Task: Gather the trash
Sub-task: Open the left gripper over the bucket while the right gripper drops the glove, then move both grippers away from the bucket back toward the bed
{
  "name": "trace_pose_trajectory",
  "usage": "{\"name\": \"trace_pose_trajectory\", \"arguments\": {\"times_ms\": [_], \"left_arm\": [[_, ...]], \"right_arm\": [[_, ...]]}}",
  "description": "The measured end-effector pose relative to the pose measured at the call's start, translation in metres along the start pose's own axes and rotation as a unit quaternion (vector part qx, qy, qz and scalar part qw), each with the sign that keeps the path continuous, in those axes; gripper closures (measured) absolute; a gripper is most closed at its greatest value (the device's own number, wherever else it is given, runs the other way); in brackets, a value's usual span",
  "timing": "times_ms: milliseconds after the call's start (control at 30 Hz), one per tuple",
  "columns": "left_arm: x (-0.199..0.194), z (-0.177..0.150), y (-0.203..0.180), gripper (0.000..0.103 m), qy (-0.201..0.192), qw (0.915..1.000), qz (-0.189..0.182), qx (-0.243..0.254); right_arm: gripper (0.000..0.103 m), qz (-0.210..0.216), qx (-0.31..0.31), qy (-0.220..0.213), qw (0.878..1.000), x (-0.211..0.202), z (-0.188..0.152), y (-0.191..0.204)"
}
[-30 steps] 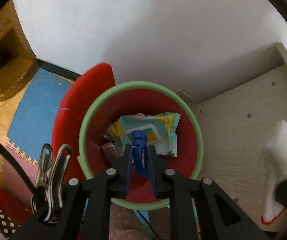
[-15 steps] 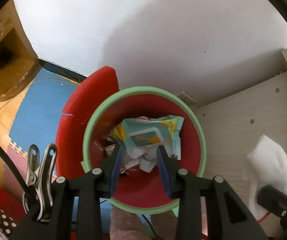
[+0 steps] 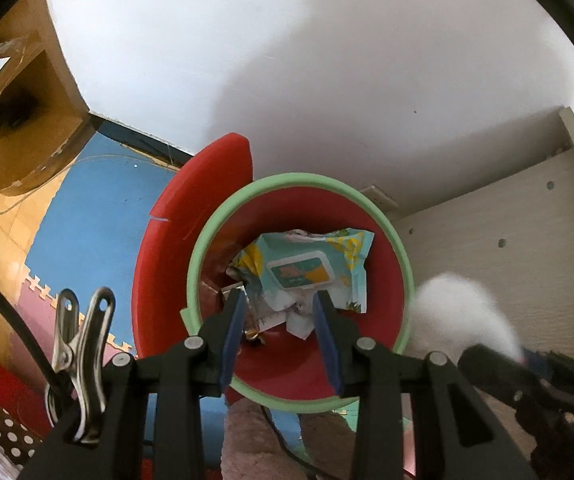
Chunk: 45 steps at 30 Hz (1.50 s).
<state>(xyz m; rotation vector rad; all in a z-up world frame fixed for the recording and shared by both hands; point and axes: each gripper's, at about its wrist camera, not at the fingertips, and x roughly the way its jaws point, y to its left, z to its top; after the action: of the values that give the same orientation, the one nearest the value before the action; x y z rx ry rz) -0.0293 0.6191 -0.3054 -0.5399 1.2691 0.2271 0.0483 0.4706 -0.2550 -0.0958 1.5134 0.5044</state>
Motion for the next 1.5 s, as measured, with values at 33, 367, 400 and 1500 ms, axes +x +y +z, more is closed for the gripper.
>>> {"name": "trace_pose_trajectory", "arguments": {"times_ms": [33, 367, 400, 1500], "left_arm": [[-0.001, -0.001, 0.001, 0.067, 0.000, 1.0000, 0.000, 0.000], [-0.007, -0.008, -0.003, 0.067, 0.005, 0.9999, -0.005, 0.011], [-0.008, -0.008, -0.004, 0.067, 0.005, 0.9999, -0.006, 0.013], [-0.125, -0.016, -0.041, 0.067, -0.069, 0.9973, 0.020, 0.014]], "right_arm": [[0.059, -0.002, -0.001, -0.002, 1.000, 0.000, 0.000, 0.000], [0.056, -0.021, -0.006, -0.017, 1.000, -0.007, -0.001, 0.003], [0.056, -0.020, -0.005, -0.018, 1.000, -0.008, -0.001, 0.003], [0.056, 0.042, -0.075, -0.115, 0.990, -0.125, -0.052, 0.017]]}}
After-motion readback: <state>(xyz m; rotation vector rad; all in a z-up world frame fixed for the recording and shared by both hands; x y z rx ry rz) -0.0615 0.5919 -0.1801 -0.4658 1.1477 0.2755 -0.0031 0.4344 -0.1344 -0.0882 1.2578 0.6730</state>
